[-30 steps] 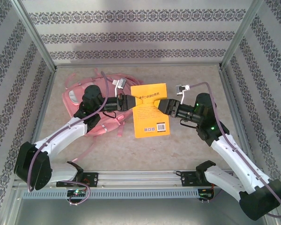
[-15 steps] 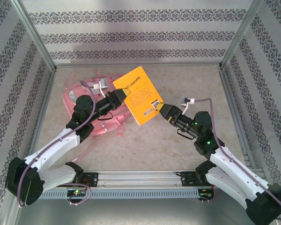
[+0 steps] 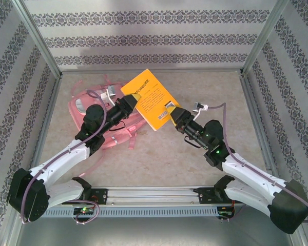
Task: Pack the student bag
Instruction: Pass the book.
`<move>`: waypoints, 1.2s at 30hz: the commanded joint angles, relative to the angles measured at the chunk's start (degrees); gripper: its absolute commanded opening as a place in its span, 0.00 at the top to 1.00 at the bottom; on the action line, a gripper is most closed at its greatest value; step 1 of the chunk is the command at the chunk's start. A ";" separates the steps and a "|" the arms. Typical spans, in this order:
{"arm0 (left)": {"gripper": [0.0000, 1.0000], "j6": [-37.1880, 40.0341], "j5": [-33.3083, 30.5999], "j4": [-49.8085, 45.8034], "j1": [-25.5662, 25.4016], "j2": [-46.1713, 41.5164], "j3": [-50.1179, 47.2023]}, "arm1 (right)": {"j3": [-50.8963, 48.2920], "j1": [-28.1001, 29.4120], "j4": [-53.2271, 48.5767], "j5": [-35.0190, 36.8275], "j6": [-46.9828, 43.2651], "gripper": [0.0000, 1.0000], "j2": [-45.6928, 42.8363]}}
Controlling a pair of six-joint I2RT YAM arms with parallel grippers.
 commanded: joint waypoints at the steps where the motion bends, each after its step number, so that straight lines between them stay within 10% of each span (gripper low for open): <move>1: 1.00 -0.99 -0.72 6.89 -1.35 0.09 -0.13 | 1.67 1.38 6.74 2.02 2.41 0.36 1.33; 8: 1.00 -1.66 -0.70 7.07 -3.02 1.92 -0.72 | 3.38 1.72 8.10 1.32 1.88 0.46 4.29; 15: 1.00 0.11 -1.00 1.16 -3.15 1.00 -0.48 | 2.45 1.18 5.11 3.40 0.29 0.86 2.63; 20: 0.64 9.02 -3.54 -17.25 -2.74 -1.19 3.13 | 1.94 -1.52 -7.94 5.77 -4.74 0.98 -4.58; 25: 0.37 21.59 -11.01 -39.39 -1.59 0.71 12.56 | 4.05 -4.54 -31.29 11.16 -13.18 1.00 -13.99; 36: 0.47 23.46 -1.99 -52.93 11.56 25.48 31.93 | 0.84 -13.03 -42.12 7.15 -15.45 1.00 -23.64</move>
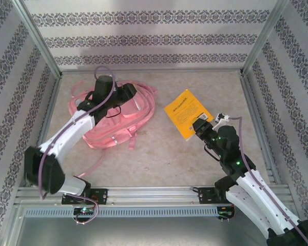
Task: Pack the student bag
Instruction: Pass the book, then open the student bag at the top-center of the table.
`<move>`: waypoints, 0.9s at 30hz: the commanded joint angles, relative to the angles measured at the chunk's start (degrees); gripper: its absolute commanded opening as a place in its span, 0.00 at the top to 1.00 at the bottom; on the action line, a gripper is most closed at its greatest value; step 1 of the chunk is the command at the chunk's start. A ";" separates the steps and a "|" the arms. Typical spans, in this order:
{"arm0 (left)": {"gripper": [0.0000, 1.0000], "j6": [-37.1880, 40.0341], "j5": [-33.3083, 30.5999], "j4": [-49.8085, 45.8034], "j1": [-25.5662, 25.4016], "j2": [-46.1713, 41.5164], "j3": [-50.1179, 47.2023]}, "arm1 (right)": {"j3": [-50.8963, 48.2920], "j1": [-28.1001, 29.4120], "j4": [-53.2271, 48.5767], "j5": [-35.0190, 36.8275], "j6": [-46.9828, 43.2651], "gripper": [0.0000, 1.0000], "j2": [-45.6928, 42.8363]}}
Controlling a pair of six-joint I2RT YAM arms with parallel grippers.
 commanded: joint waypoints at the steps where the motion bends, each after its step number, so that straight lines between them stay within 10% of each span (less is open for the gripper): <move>1: 0.49 1.42 5.91 -4.91 2.92 7.46 3.80 | 0.46 -1.47 1.43 -2.08 -2.30 1.00 -2.44; 27: 0.75 -0.30 13.29 2.18 7.82 26.46 12.39 | -3.06 -4.80 0.28 -6.06 -0.67 1.00 -5.55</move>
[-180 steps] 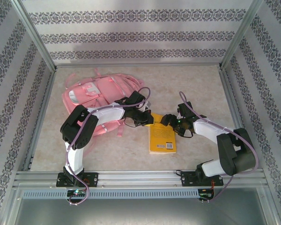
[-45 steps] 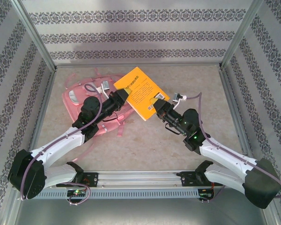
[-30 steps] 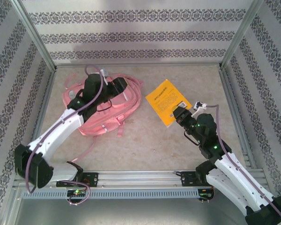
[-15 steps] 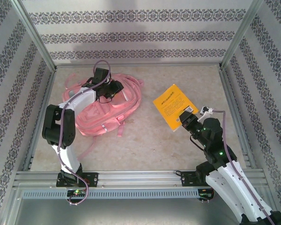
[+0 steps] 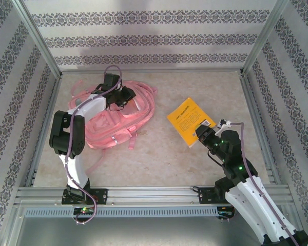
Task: Pack the student bag
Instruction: Open the student bag at the top-center of the table.
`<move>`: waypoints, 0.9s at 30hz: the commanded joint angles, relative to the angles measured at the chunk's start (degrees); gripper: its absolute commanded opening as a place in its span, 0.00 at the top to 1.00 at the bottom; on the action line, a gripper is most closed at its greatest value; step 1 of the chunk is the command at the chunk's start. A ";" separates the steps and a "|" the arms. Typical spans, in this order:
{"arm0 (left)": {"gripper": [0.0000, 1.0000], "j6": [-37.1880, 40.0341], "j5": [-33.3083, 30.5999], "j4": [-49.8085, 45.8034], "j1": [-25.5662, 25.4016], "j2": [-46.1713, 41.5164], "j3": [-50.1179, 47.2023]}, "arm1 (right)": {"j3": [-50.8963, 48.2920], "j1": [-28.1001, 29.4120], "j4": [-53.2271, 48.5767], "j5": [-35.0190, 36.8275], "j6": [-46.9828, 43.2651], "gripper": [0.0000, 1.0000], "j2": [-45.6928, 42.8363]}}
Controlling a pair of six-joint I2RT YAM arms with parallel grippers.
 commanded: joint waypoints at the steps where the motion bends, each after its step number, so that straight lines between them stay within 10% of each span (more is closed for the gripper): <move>1: 0.75 1.35 0.50 -0.36 1.02 2.60 3.34 | 0.45 -0.49 5.70 -0.88 0.48 1.00 -0.37; 8: 0.77 5.04 3.50 -7.85 0.96 9.55 12.43 | 0.42 -0.49 4.59 -0.76 0.21 1.00 -0.79; 13: 1.00 8.74 4.26 -13.95 0.87 10.76 16.65 | 2.68 -0.57 -0.56 1.94 -2.53 1.00 -2.28; 27: 1.00 21.81 10.48 -30.82 -11.14 4.97 29.17 | 14.56 -0.80 -17.51 15.47 -12.78 1.00 0.07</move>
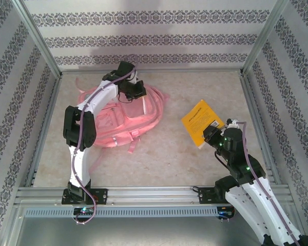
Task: Pack the student bag
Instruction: Open the student bag at the top-center of the table, then place the book in the student bag.
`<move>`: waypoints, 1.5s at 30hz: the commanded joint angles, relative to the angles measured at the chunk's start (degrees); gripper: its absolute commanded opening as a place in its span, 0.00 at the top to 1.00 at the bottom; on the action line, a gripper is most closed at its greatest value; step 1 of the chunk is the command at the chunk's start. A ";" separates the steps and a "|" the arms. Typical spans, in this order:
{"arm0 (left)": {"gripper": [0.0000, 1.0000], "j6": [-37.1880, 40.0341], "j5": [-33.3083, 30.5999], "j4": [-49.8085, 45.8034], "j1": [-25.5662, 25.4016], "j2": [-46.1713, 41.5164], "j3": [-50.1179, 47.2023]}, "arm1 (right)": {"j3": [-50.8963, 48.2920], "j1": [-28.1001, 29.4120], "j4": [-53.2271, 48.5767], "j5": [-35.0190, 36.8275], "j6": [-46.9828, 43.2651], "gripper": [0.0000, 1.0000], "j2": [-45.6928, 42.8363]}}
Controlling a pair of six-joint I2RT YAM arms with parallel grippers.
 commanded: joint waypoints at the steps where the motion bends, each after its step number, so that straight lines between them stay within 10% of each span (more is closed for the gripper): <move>1: 1.00 5.79 6.79 -5.08 -4.54 -5.85 3.41 | 5.43 -0.82 -0.38 5.17 -4.83 1.00 -0.26; 16: 1.00 12.76 23.97 -14.14 0.48 -22.79 9.84 | 13.84 -0.91 -0.19 -12.20 -8.54 1.00 -0.43; 29: 1.00 5.87 39.23 -2.46 4.04 -21.22 7.28 | 4.11 -0.87 20.51 -37.33 9.29 1.00 5.29; 45: 1.00 5.54 40.43 -0.87 3.72 -22.52 5.49 | 2.71 2.06 33.64 -34.20 14.67 1.00 23.44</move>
